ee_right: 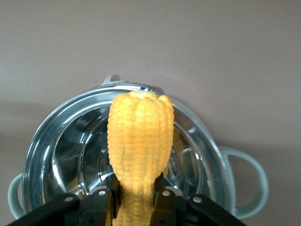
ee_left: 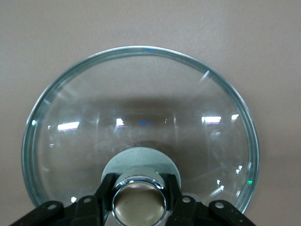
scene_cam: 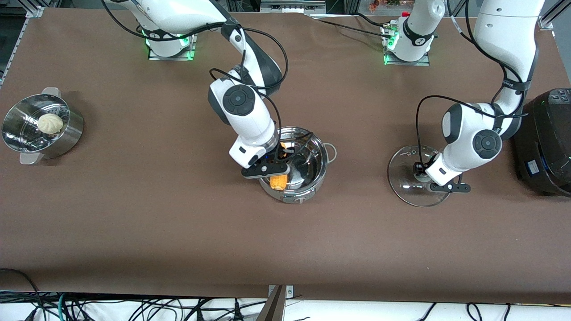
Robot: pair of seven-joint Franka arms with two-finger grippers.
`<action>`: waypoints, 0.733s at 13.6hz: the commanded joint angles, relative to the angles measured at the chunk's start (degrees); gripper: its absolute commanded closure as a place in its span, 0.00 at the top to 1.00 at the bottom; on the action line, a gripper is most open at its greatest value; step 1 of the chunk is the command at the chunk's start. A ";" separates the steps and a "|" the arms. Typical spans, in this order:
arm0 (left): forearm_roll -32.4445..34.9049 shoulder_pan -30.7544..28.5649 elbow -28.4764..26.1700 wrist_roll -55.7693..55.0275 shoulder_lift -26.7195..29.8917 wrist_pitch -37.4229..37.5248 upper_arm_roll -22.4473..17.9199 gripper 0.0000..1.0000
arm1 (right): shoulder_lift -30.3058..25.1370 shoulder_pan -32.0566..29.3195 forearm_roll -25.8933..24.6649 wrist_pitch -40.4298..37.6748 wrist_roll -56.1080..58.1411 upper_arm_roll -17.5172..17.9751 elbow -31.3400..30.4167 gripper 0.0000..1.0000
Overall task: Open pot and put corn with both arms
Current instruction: 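Set the lid on the table with the left gripper, lower corn into pot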
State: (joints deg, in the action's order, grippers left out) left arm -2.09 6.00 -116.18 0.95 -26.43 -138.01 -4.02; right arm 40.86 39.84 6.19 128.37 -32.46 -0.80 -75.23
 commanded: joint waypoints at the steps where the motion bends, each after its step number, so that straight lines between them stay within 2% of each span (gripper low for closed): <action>1: 1.38 0.15 -1.07 1.07 1.21 0.28 -0.37 0.00 | 1.85 0.94 0.23 0.38 -1.29 -0.35 2.36 0.00; 2: 1.38 0.15 -1.85 1.07 1.12 0.37 -0.37 0.00 | 2.20 1.11 0.23 0.82 -1.29 -0.35 2.36 0.00; 3: 1.38 0.24 -2.03 0.90 0.86 0.55 -0.37 0.42 | 2.55 1.20 0.31 1.26 -1.29 -0.35 2.36 0.00; 4: 1.38 0.15 -2.21 0.72 0.86 0.55 -0.37 0.98 | 2.99 1.64 0.32 1.26 -1.37 -0.35 2.36 0.00; 9: 1.38 -0.11 -6.33 0.37 5.32 1.25 -0.37 1.00 | 5.28 2.17 0.40 3.81 -1.55 -0.26 2.28 0.00; 10: 1.38 -0.20 -7.99 0.45 7.60 1.86 -0.46 1.00 | 5.46 2.26 0.40 3.99 -1.55 -0.26 2.28 0.07</action>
State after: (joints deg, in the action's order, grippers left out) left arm -2.07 6.01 -119.31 1.16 -25.07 -137.37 -4.44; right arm 44.77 41.46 6.19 131.95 -33.16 -0.80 -75.04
